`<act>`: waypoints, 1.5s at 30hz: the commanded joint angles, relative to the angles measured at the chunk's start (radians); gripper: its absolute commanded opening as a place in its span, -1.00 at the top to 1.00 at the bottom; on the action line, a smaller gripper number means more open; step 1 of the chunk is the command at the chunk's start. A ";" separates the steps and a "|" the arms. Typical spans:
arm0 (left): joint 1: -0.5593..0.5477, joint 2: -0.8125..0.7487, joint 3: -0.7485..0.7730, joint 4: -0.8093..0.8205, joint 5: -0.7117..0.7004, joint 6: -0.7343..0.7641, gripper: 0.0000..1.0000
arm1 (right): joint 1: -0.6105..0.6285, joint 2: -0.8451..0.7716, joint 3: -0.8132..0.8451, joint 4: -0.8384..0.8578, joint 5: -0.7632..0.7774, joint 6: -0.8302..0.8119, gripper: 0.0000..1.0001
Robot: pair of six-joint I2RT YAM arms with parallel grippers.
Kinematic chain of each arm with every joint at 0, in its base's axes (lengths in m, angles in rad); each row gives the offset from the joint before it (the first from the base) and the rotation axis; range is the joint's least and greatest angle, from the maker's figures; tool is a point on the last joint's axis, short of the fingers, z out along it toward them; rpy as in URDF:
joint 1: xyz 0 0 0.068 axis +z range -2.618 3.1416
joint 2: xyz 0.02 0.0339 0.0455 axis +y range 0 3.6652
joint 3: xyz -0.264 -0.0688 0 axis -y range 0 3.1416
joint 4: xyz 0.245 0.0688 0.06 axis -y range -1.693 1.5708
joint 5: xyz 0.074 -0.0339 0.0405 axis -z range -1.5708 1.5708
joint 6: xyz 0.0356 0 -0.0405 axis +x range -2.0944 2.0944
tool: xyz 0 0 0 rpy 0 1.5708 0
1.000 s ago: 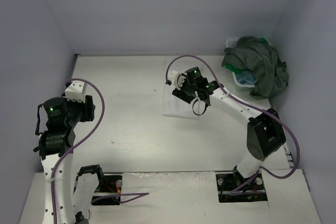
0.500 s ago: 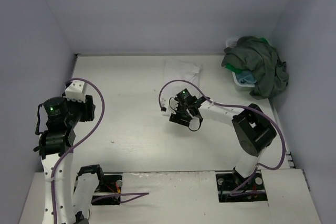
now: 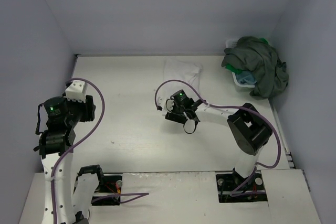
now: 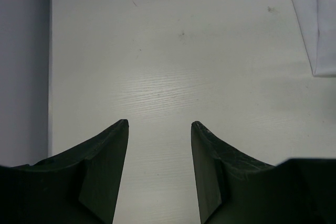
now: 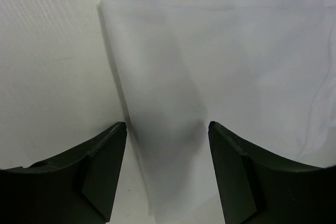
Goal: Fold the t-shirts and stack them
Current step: Grab one side of the 2/3 rectangular tshirt with right arm
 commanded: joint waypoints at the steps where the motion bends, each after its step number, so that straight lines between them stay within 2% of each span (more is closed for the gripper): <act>1: 0.009 0.011 0.021 0.038 0.024 -0.013 0.08 | 0.002 0.031 -0.020 0.014 0.033 -0.016 -0.21; 6: 0.009 0.012 0.032 0.027 0.026 -0.013 0.08 | -0.009 0.070 -0.022 0.022 0.035 -0.021 -0.18; 9: 0.008 0.015 0.040 0.024 0.030 -0.016 0.08 | -0.011 0.093 -0.020 0.021 0.038 -0.022 -0.03; 12: 0.008 0.023 0.041 0.024 0.035 -0.015 0.08 | -0.017 0.116 -0.016 0.021 0.043 -0.024 0.33; 13: 0.009 0.029 0.043 0.024 0.038 -0.016 0.08 | -0.021 0.119 -0.016 0.021 0.038 -0.024 0.51; 14: 0.008 0.029 0.043 0.025 0.038 -0.016 0.08 | -0.021 0.119 -0.016 0.021 0.035 -0.022 0.55; 15: 0.009 0.031 0.043 0.025 0.038 -0.018 0.08 | -0.023 0.117 -0.016 0.019 0.032 -0.021 0.68; 18: 0.009 0.034 0.040 0.025 0.044 -0.018 0.09 | -0.024 0.102 -0.019 0.013 0.015 -0.018 0.77; 25: 0.008 0.026 0.032 0.027 0.046 -0.015 0.08 | 0.028 -0.077 -0.014 -0.088 -0.042 0.014 0.86; 29: 0.008 0.018 0.024 0.030 0.043 -0.013 0.09 | 0.069 -0.168 0.006 -0.226 -0.080 0.036 0.87; 37: 0.009 0.018 0.024 0.030 0.032 -0.013 0.08 | 0.201 -0.344 0.027 -0.370 -0.082 0.080 0.88; 45: 0.008 0.008 0.023 0.027 0.024 -0.009 0.08 | 0.353 -0.452 0.052 -0.489 -0.079 0.168 0.89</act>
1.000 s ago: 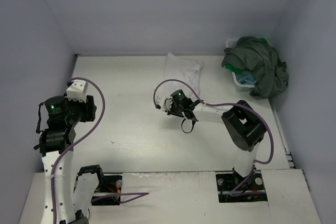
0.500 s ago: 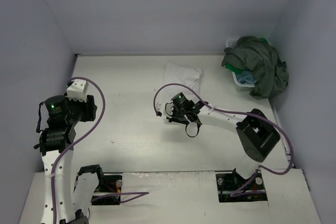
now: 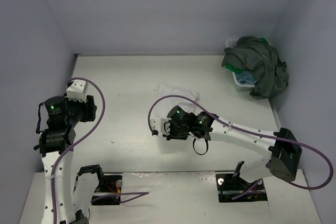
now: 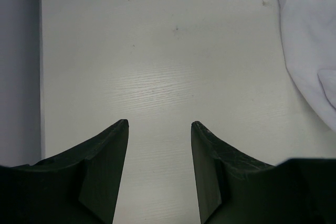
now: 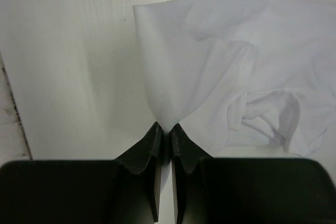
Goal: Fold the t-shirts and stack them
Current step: Grab one side of the 2/3 rectangular tshirt with right arm, then fold the long partially folded tshirt into a neat square
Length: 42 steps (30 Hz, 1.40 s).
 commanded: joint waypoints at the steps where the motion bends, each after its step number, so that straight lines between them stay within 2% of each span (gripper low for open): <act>1: 0.005 -0.005 0.023 0.041 -0.003 -0.008 0.08 | 0.045 -0.074 0.050 -0.077 -0.024 0.057 0.89; 9: 0.007 0.004 0.017 0.052 -0.017 -0.005 0.08 | 0.048 -0.135 0.059 -0.097 -0.118 0.010 0.89; 19: 0.005 0.028 0.014 0.065 -0.024 -0.005 0.08 | 0.024 -0.120 0.173 -0.094 -0.084 -0.111 0.89; 36: 0.007 0.030 0.020 0.067 -0.020 -0.008 0.08 | -0.289 0.119 0.350 -0.075 -0.271 -0.297 0.88; 42: 0.007 0.032 0.018 0.070 -0.020 -0.010 0.08 | -0.355 0.224 0.412 -0.055 -0.339 -0.325 0.88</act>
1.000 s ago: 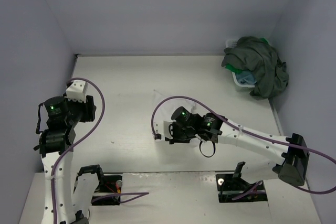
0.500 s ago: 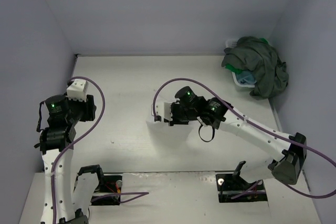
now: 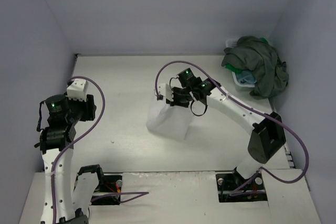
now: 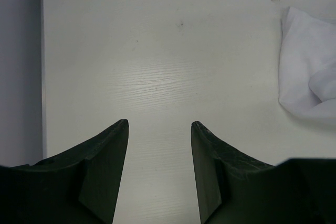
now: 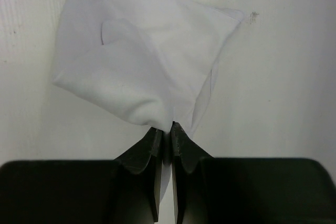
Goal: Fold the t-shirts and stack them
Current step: Fold the long partially folded tshirt into a neat square
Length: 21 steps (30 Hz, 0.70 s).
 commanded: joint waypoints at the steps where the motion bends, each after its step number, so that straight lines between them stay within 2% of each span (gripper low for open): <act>1: 0.005 0.008 0.018 0.068 0.004 -0.010 0.08 | -0.034 0.043 0.077 0.056 -0.070 -0.036 0.88; 8: 0.007 0.019 0.020 0.069 0.008 -0.011 0.08 | -0.086 0.171 0.122 0.101 -0.118 -0.050 0.83; 14: 0.008 0.016 0.023 0.068 0.015 -0.015 0.08 | -0.105 0.257 0.094 0.170 -0.127 -0.039 0.71; 21: 0.020 0.013 0.021 0.065 0.036 -0.021 0.08 | -0.137 0.343 0.074 0.253 -0.130 -0.025 0.71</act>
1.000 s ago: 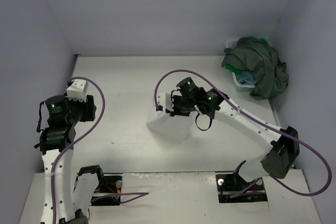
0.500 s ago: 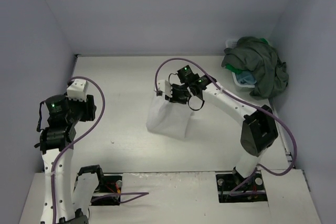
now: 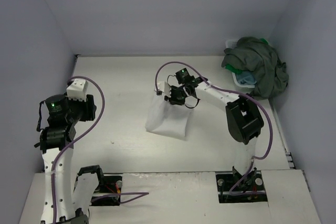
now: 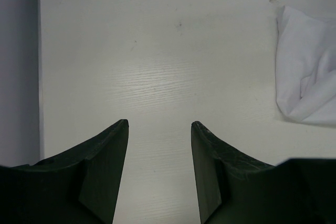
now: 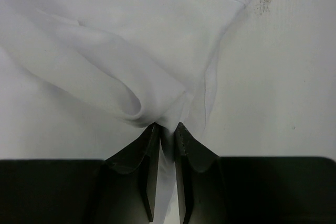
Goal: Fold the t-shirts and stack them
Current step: Fold the long partially folded tshirt into a neat square
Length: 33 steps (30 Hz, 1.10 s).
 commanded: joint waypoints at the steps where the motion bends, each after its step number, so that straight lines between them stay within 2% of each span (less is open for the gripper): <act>1: 0.020 0.003 0.021 0.060 0.029 -0.018 0.08 | -0.020 0.019 -0.003 0.112 -0.027 0.012 0.71; 4: 0.027 0.000 0.021 0.058 0.040 -0.020 0.08 | -0.031 0.050 0.000 0.160 -0.027 0.032 0.71; 7: 0.033 0.000 0.020 0.057 0.049 -0.020 0.08 | -0.037 0.090 0.021 0.184 -0.020 0.062 0.62; 10: 0.033 0.000 0.020 0.054 0.054 -0.018 0.08 | -0.037 0.131 0.029 0.218 0.014 0.101 0.36; 11: 0.033 -0.002 0.018 0.054 0.055 -0.018 0.08 | -0.037 0.137 0.023 0.238 0.026 0.117 0.21; 15: 0.035 -0.004 0.015 0.052 0.063 -0.018 0.08 | -0.036 0.136 -0.021 0.333 0.095 0.197 -0.07; 22: 0.040 -0.010 0.011 0.046 0.075 -0.015 0.08 | -0.034 0.081 -0.052 0.391 0.187 0.265 -0.09; 29: 0.041 0.007 0.014 0.029 0.101 0.002 0.08 | -0.037 -0.083 -0.067 0.387 0.256 0.329 -0.11; 33: 0.038 0.062 0.029 0.003 0.167 0.017 0.08 | -0.040 -0.169 -0.095 0.378 0.269 0.352 -0.12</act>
